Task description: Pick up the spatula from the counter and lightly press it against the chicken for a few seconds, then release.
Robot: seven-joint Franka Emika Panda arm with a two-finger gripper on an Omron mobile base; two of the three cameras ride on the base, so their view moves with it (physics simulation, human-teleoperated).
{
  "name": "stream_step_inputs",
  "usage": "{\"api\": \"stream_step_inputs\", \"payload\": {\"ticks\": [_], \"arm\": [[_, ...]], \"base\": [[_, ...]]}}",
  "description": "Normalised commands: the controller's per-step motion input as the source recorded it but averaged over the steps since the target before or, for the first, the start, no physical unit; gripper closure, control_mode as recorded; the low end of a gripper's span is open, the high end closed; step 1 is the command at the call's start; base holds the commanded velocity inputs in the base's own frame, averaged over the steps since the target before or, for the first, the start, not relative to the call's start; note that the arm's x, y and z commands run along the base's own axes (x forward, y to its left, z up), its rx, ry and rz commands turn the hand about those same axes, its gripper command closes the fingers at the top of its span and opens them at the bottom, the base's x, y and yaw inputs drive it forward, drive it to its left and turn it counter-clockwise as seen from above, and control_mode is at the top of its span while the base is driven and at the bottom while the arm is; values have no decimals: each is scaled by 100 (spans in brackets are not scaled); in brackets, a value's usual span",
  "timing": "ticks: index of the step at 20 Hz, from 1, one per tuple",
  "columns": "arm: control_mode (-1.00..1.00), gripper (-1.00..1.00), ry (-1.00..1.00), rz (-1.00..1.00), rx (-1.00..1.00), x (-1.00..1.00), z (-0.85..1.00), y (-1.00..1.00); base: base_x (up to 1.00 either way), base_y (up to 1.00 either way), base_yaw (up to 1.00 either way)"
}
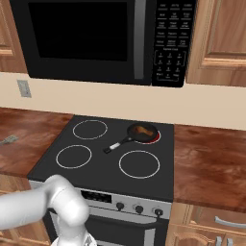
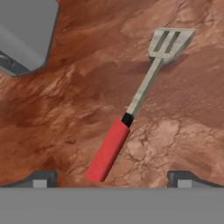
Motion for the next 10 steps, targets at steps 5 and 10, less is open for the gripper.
{"api": "stream_step_inputs", "payload": {"ticks": [5, 10], "arm": [[-100, -100, 2, -2, 0, 9, -11, 15], [-100, -100, 0, -4, 0, 0, -11, 4]], "base": [[0, 0, 0], [0, 0, 0]]}}
